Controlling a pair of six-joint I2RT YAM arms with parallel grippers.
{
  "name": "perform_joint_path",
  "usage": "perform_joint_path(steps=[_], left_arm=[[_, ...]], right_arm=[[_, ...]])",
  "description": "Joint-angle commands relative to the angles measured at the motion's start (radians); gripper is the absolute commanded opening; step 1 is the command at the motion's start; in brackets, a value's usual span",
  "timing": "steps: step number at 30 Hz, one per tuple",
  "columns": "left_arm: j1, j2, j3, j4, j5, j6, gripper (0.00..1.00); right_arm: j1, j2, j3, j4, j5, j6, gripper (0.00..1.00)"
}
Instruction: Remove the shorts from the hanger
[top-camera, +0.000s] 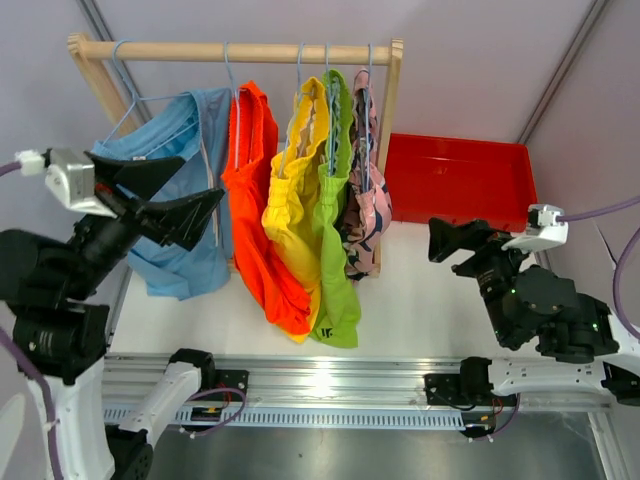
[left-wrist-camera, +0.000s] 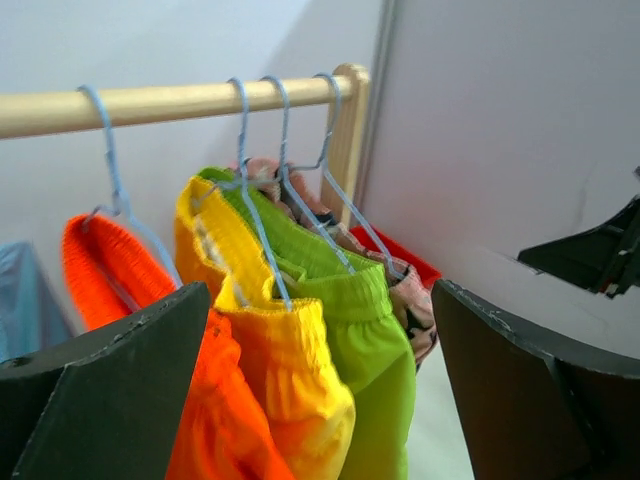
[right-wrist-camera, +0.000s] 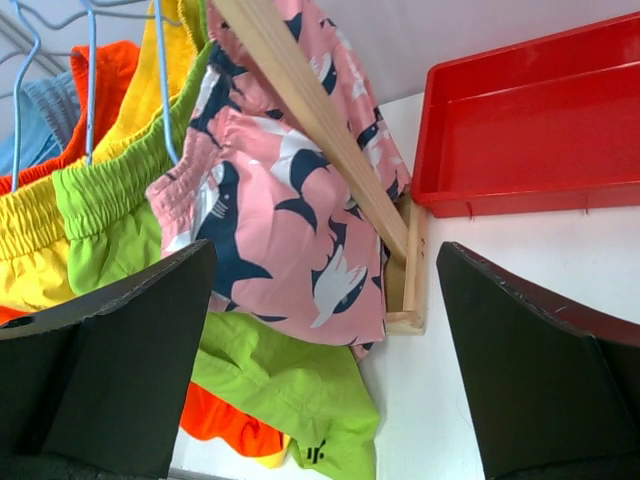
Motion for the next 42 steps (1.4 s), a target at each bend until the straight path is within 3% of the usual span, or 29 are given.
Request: perform_joint_path(steps=[1, 2, 4, 7, 11, 12, 14, 16, 17, 18, 19, 20, 21, 22, 23, 25, 26, 31, 35, 42], left_arm=[[-0.007, 0.009, -0.026, 0.2, 0.153, -0.065, 0.99], [-0.007, -0.01, -0.165, 0.446, 0.271, -0.124, 0.99], [-0.007, -0.031, -0.285, 0.663, 0.303, -0.272, 0.99], [-0.007, 0.024, -0.312, 0.792, 0.316, -0.407, 0.99], [-0.005, 0.155, -0.376, 1.216, 0.425, -0.708, 0.99], [-0.005, 0.188, -0.369, 1.296, 0.477, -0.856, 0.99], [-0.005, 0.258, -0.343, 1.471, 0.503, -0.999, 0.99], [-0.013, 0.294, -0.266, 1.329, 0.488, -0.906, 0.99], [-0.04, 0.285, -0.204, 0.989, 0.465, -0.767, 0.99], [-0.081, 0.269, -0.154, 0.753, 0.407, -0.381, 0.99], [-0.234, 0.286, -0.019, 0.522, 0.187, -0.212, 0.99], [-0.313, 0.323, 0.139, 0.217, 0.083, -0.087, 0.99], [-0.373, 0.372, 0.22, 0.112, -0.022, 0.019, 0.99], [-0.457, 0.48, 0.43, -0.042, -0.194, 0.038, 0.99], [-0.505, 0.533, 0.493, -0.112, -0.281, 0.063, 0.99], [-0.668, 0.646, 0.632, -0.203, -0.514, 0.153, 0.98], [-0.718, 0.672, 0.683, -0.244, -0.7, 0.182, 0.98], [-0.884, 0.766, 0.722, -0.249, -1.013, 0.227, 0.95], [-0.93, 0.87, 0.794, -0.321, -1.122, 0.212, 0.93], [-0.953, 0.958, 0.805, -0.304, -1.118, 0.172, 0.93]], right_arm=[[0.004, -0.014, -0.029, 0.052, 0.075, -0.061, 1.0], [0.004, -0.019, -0.035, 0.061, 0.069, -0.066, 0.99], [0.004, -0.034, -0.043, 0.081, 0.061, -0.098, 0.99], [0.004, -0.047, -0.043, 0.101, 0.046, -0.124, 0.99], [0.004, -0.074, -0.052, 0.122, 0.018, -0.142, 0.99], [0.004, -0.083, -0.069, 0.132, 0.014, -0.147, 0.99], [0.004, -0.103, -0.081, 0.146, 0.008, -0.156, 0.99], [0.004, -0.114, -0.089, 0.14, 0.011, -0.15, 0.99], [0.004, -0.114, -0.089, 0.13, 0.018, -0.145, 1.0], [0.004, -0.111, -0.088, 0.124, 0.029, -0.142, 1.0], [0.004, -0.106, -0.08, 0.114, 0.04, -0.136, 0.99], [0.004, -0.091, -0.075, 0.082, 0.076, -0.112, 0.99], [0.004, -0.079, -0.069, 0.066, 0.096, -0.101, 1.0], [0.006, -0.067, -0.057, 0.039, 0.141, -0.089, 0.99], [0.004, -0.033, -0.048, 0.02, 0.161, -0.081, 0.99], [0.003, 0.002, -0.023, -0.024, 0.178, -0.032, 0.99], [0.004, 0.019, -0.003, -0.038, 0.187, -0.03, 0.99], [0.004, 0.093, 0.049, -0.121, 0.189, 0.028, 0.99], [0.003, 0.087, 0.055, -0.201, 0.216, 0.091, 0.98], [-0.104, 0.078, 0.041, -0.209, 0.146, 0.045, 0.99]])
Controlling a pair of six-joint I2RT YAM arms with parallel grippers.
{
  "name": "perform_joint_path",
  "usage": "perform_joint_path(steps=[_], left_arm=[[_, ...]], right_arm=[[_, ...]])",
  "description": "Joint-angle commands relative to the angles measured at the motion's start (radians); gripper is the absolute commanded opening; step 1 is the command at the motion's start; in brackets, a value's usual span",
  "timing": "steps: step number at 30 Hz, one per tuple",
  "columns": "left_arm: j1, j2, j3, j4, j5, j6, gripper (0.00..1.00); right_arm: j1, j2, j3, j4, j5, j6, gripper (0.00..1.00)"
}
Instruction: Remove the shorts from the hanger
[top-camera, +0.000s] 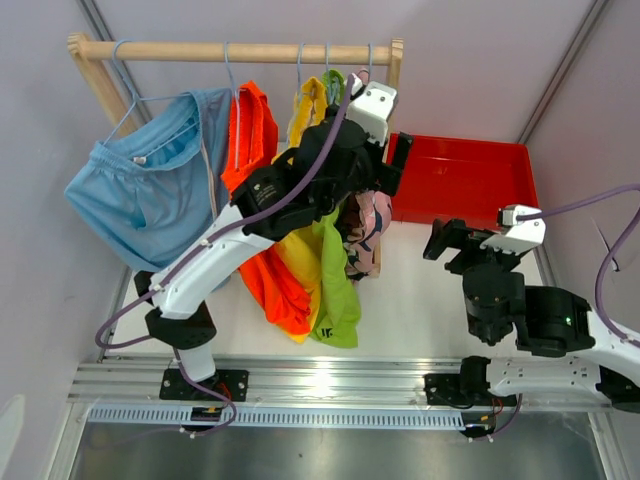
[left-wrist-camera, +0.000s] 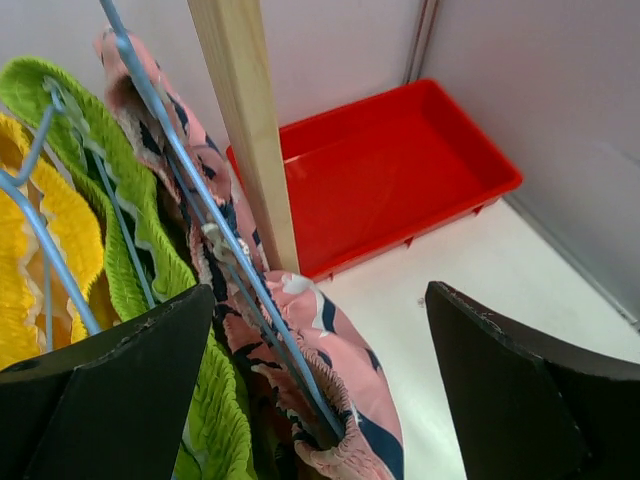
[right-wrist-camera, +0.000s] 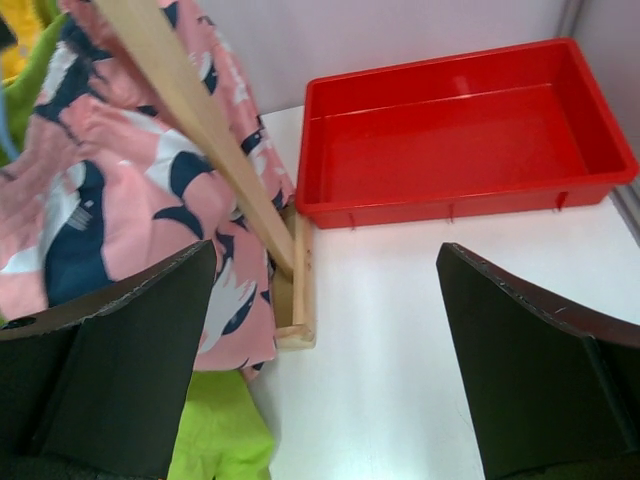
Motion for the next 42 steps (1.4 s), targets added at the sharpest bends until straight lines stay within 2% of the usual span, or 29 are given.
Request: perform_joint_path(steps=[1, 5, 14, 17, 21, 28, 30, 33, 34, 36, 37, 42], left_arm=[[-0.006, -0.03, 0.032, 0.009, -0.086, 0.003, 0.93], [-0.007, -0.023, 0.011, 0.015, -0.12, -0.01, 0.93], [-0.003, 0.014, -0.032, 0.01, -0.141, -0.049, 0.89], [0.003, 0.033, -0.034, 0.009, -0.141, -0.063, 0.85], [0.022, 0.057, -0.031, 0.014, -0.131, -0.078, 0.74], [0.058, 0.098, -0.035, -0.02, -0.121, -0.125, 0.66], [0.066, 0.109, -0.037, -0.025, -0.132, -0.132, 0.59], [0.085, 0.109, -0.046, -0.034, -0.144, -0.144, 0.33], [0.095, 0.109, -0.048, -0.042, -0.15, -0.148, 0.21], [0.111, 0.089, -0.055, -0.046, -0.166, -0.161, 0.05], [0.124, 0.079, -0.078, -0.043, -0.167, -0.165, 0.0], [0.167, -0.001, -0.167, -0.023, -0.19, -0.17, 0.0]], right_arm=[[-0.059, -0.01, 0.031, -0.032, -0.008, 0.025, 0.99], [-0.12, -0.05, 0.019, -0.082, -0.059, 0.086, 0.99], [-0.137, -0.092, 0.006, -0.124, -0.081, 0.114, 0.99], [-0.137, -0.093, 0.008, -0.139, -0.082, 0.127, 0.99], [-0.139, -0.098, 0.005, -0.171, -0.087, 0.15, 0.99], [-0.14, -0.112, 0.003, -0.208, -0.087, 0.181, 1.0], [-0.142, -0.115, 0.002, -0.213, -0.088, 0.183, 1.0], [-0.142, -0.116, -0.003, -0.23, -0.088, 0.196, 0.99], [-0.144, -0.119, -0.004, -0.237, -0.088, 0.204, 0.99], [-0.144, -0.121, -0.009, -0.242, -0.09, 0.212, 1.0], [-0.144, -0.122, -0.014, -0.243, -0.093, 0.215, 0.99], [-0.147, -0.121, -0.027, -0.234, -0.101, 0.219, 1.0]])
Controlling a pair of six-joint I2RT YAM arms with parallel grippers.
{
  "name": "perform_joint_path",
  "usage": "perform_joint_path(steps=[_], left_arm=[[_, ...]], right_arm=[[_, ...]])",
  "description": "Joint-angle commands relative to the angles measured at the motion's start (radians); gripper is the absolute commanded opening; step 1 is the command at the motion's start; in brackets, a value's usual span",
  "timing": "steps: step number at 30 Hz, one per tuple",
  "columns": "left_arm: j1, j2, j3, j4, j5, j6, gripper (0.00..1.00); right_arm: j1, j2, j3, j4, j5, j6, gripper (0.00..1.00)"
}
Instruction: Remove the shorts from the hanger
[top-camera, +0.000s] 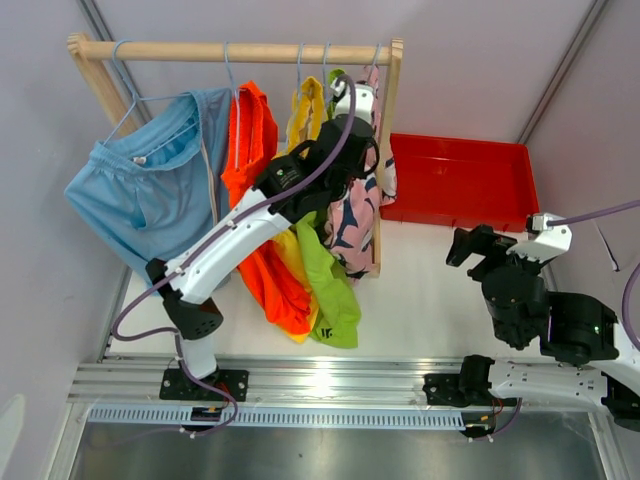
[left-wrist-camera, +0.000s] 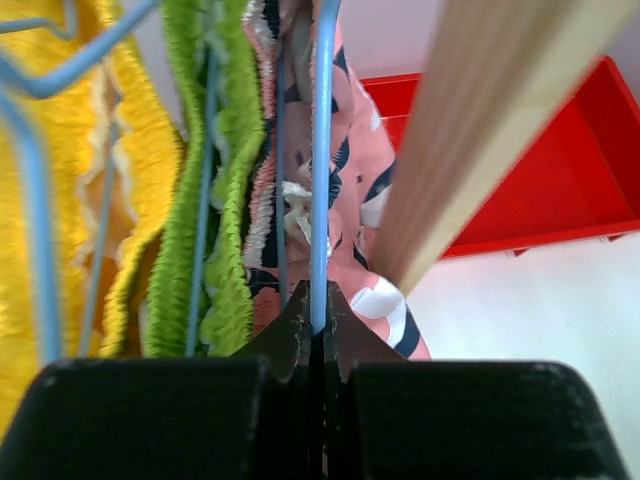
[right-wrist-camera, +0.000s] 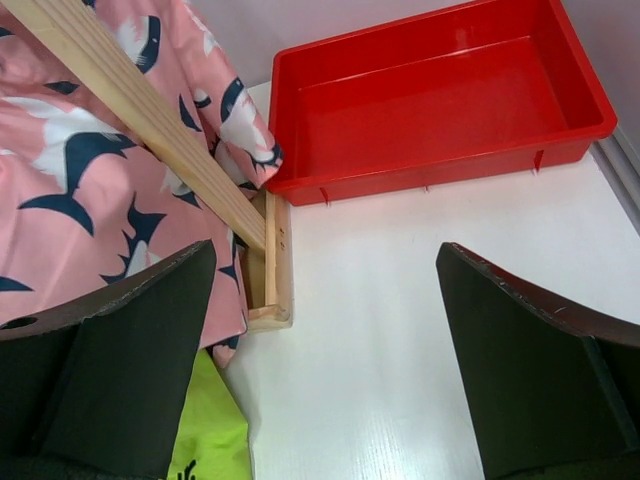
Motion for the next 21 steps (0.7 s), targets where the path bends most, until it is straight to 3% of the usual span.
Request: perform_joint_path(steps=[1, 9, 18, 21], left_arm=[[0.064, -0.101, -0.05, -0.014, -0.051, -0.026, 0.0], [0.243, -0.255, -0.232, 0.013, -0.001, -0.045, 0.0], [0.28, -0.304, -0.292, 0.064, 0.148, 0.0, 0.01], [0.28, -0.299, -0.292, 0.073, 0.191, 0.003, 0.21]], right_arm=[[-0.004, -0.002, -0.009, 0.004, 0.015, 0.036, 0.99], [-0.007, 0.02, -0.019, 0.027, 0.003, 0.029, 0.99], [-0.009, 0.029, -0.025, 0.043, -0.008, 0.032, 0.99], [-0.01, 0.029, -0.022, 0.032, -0.016, 0.036, 1.0]])
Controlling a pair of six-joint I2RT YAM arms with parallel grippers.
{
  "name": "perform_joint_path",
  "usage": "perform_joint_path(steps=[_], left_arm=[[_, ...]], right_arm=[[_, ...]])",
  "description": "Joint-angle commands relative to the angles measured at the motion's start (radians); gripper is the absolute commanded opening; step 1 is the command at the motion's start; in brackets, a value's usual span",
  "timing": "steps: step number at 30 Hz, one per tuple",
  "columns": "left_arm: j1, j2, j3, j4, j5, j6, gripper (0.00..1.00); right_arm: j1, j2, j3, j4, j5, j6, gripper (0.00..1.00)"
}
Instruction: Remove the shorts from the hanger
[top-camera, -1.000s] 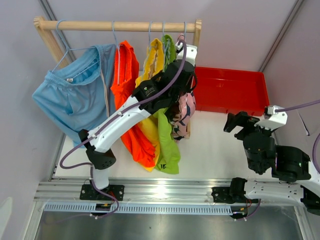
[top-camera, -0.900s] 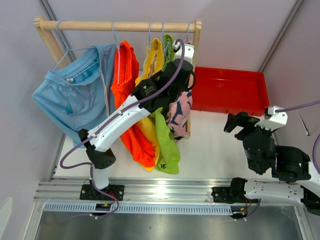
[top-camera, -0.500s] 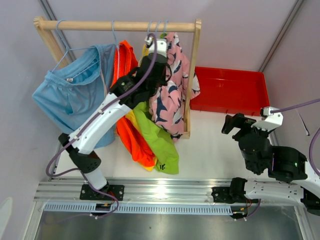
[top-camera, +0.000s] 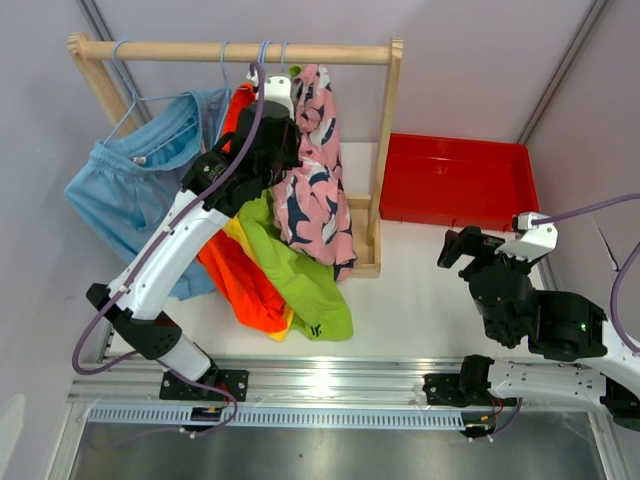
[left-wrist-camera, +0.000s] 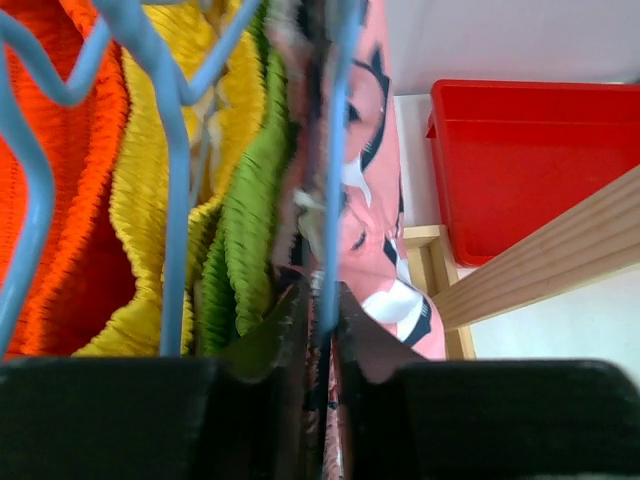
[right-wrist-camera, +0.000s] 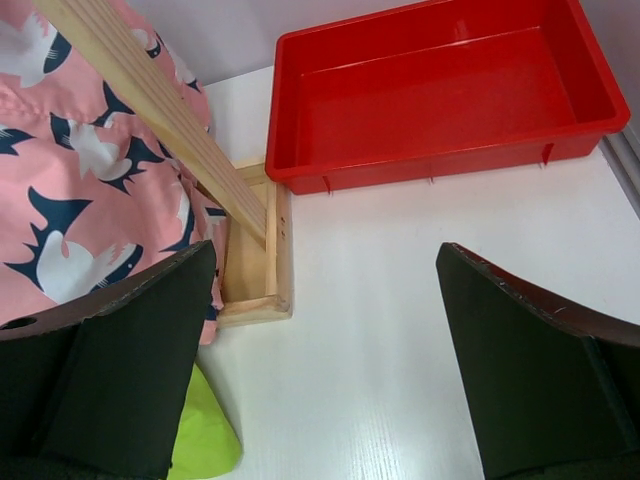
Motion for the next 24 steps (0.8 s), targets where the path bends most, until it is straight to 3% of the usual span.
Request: perform_joint_path(steps=[1, 2, 6, 11, 14, 22, 24], left_arm=[[0.022, -0.018, -0.005, 0.063, 0.053, 0.01, 0.27], [0.022, -0.018, -0.002, 0.066, 0.058, 0.01, 0.34], [0.022, -0.018, 0.004, 0.076, 0.08, 0.009, 0.43], [0.022, -0.016, 0.012, 0.071, 0.087, 0.004, 0.39], [0.022, -0.024, 0.015, 0.07, 0.098, -0.002, 0.31], [0.022, -0.052, 0.065, 0.056, 0.112, -0.01, 0.32], [0.022, -0.058, 0.076, 0.051, 0.115, -0.01, 0.36]], right_arm=[[-0.005, 0.003, 0.005, 0.008, 0.011, 0.041, 0.99], [-0.005, 0.004, 0.007, 0.002, 0.01, 0.046, 0.99], [-0.007, 0.0, 0.012, -0.024, 0.008, 0.064, 0.99], [-0.008, 0.0, 0.008, -0.031, 0.01, 0.071, 0.99], [-0.01, -0.002, 0.005, -0.031, 0.01, 0.071, 0.99], [-0.013, -0.002, -0.004, -0.032, 0.008, 0.077, 0.99], [-0.013, 0.0, -0.007, -0.029, 0.004, 0.077, 1.0]])
